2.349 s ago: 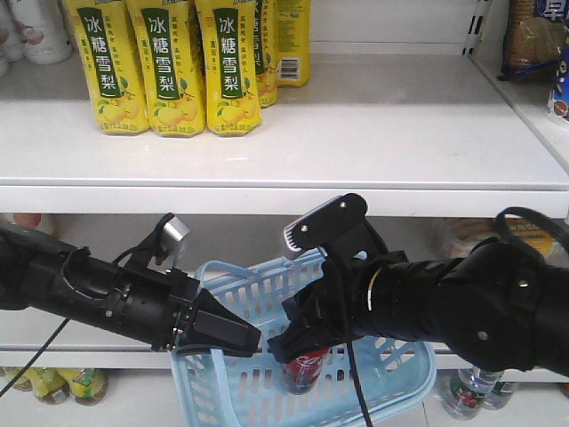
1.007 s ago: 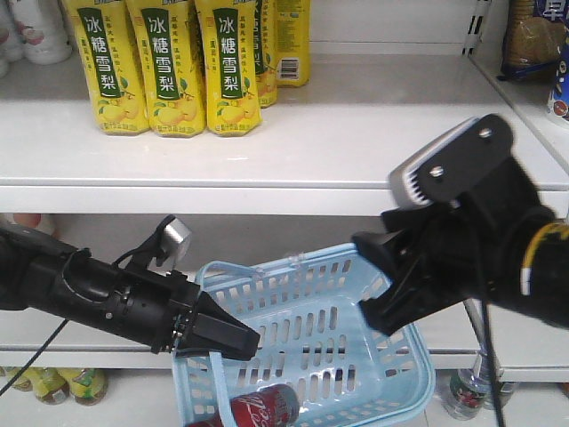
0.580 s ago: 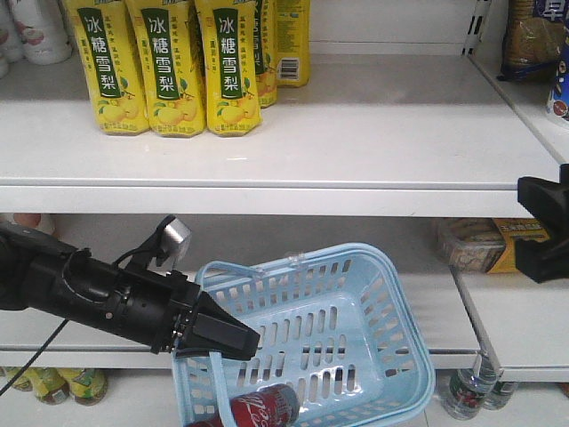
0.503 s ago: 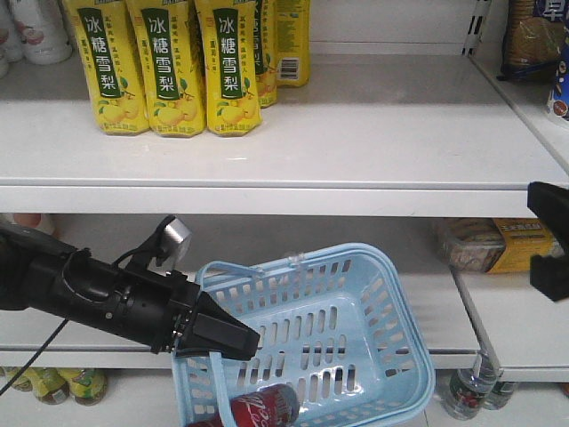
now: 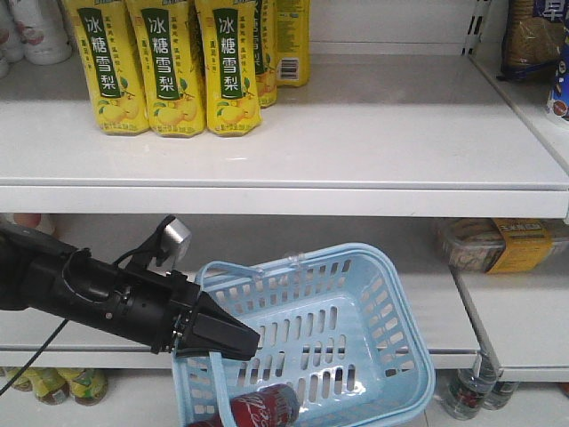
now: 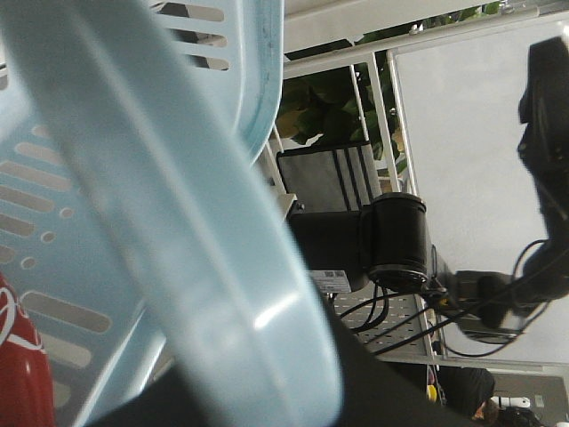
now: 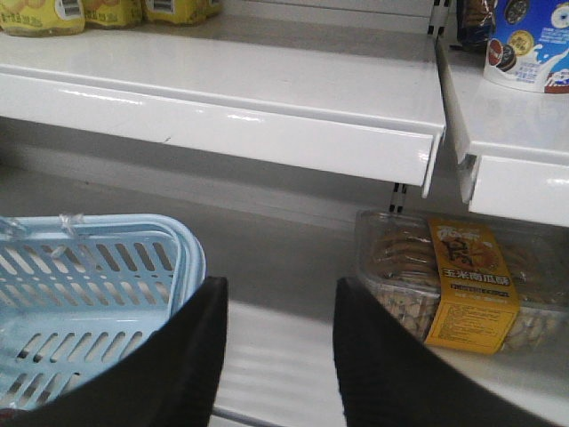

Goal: Place coke in basket with both arms

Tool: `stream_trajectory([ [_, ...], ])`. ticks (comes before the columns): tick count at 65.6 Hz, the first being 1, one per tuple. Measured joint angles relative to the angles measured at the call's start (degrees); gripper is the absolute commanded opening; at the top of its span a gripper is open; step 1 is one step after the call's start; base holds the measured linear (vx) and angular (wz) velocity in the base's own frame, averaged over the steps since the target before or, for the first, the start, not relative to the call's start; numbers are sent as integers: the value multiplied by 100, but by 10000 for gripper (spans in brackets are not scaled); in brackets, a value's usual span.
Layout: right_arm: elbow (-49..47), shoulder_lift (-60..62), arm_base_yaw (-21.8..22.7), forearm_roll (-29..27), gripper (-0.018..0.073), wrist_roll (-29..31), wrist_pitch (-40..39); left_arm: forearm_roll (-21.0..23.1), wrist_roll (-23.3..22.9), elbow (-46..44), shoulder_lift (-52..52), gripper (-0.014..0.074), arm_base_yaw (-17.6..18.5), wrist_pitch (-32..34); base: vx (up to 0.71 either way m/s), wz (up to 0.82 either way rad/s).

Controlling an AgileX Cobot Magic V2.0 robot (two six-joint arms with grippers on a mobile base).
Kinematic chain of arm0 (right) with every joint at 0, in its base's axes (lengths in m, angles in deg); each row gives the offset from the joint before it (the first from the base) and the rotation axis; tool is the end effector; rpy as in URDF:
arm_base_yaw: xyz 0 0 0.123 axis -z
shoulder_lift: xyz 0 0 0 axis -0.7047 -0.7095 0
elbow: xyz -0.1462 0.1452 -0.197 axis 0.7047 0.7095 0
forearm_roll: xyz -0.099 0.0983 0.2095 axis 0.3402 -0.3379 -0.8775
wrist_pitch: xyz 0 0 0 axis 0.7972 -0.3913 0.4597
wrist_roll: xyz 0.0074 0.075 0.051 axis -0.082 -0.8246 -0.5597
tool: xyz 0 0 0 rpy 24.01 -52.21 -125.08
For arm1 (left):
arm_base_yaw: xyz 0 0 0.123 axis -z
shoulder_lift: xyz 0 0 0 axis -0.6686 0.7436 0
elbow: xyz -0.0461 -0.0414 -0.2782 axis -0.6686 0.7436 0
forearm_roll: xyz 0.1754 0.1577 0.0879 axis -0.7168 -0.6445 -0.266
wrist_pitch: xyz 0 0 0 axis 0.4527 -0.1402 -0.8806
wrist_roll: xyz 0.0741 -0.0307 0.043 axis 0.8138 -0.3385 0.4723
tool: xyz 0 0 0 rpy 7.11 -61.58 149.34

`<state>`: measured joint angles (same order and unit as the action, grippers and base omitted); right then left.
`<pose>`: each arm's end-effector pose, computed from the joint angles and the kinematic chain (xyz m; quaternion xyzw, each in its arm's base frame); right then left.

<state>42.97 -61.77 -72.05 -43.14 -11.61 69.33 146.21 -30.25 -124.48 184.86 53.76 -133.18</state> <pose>0.0579 0.0061 0.2775 -0.1046 0.7575 0.0653 0.6411 0.2635 -0.1425 0.2037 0.1190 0.8056 -0.5798 0.0255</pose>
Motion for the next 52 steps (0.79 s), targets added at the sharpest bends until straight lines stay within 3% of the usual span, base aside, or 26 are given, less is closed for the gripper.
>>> stream_trajectory([
  [15, 396, 928, 0, -35, 292, -13, 8, -2, 0, 0, 0, -6, 0, 0, 0, 0],
  [39, 938, 888, 0, 139, 279, -19, -48, -7, 0, 0, 0, -6, 0, -5, 0, 0],
  [44, 966, 888, 0, 150, 241, -19, -178, -7, 0, 0, 0, -6, 0, -5, 0, 0],
  [52, 966, 888, 0, 150, 81, -19, -253, -7, 0, 0, 0, -6, 0, 0, 0, 0],
])
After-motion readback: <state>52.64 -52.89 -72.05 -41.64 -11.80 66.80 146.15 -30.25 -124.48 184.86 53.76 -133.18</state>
